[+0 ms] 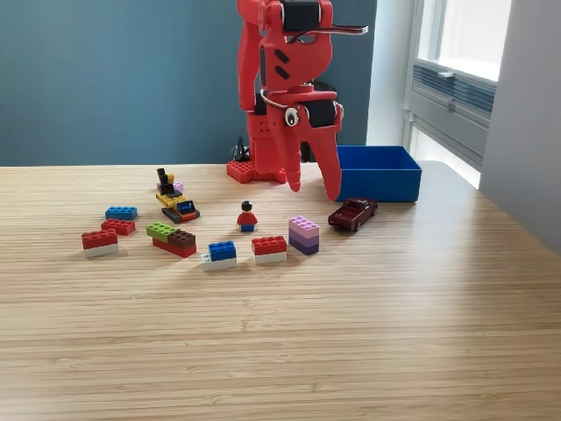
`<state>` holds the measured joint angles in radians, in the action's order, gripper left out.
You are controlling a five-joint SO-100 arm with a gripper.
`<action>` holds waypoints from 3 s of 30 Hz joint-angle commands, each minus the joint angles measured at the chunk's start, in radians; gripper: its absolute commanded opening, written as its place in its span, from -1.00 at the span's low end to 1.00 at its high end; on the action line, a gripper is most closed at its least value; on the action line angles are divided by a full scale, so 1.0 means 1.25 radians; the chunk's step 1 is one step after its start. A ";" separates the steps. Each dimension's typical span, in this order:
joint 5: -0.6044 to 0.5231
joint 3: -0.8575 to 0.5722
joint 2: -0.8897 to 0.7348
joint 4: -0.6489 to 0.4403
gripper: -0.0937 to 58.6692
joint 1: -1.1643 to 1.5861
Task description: Grasp a lego block and put it in the bin.
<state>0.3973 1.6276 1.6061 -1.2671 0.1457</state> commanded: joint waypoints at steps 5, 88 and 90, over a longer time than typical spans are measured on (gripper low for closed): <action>0.036 0.025 -0.007 0.034 0.19 -0.022; -0.594 -0.334 -0.134 -0.385 -1.00 0.645; -0.609 -0.325 -0.134 -0.395 -1.00 0.695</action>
<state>-0.3313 1.2747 1.3959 -1.7211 0.9066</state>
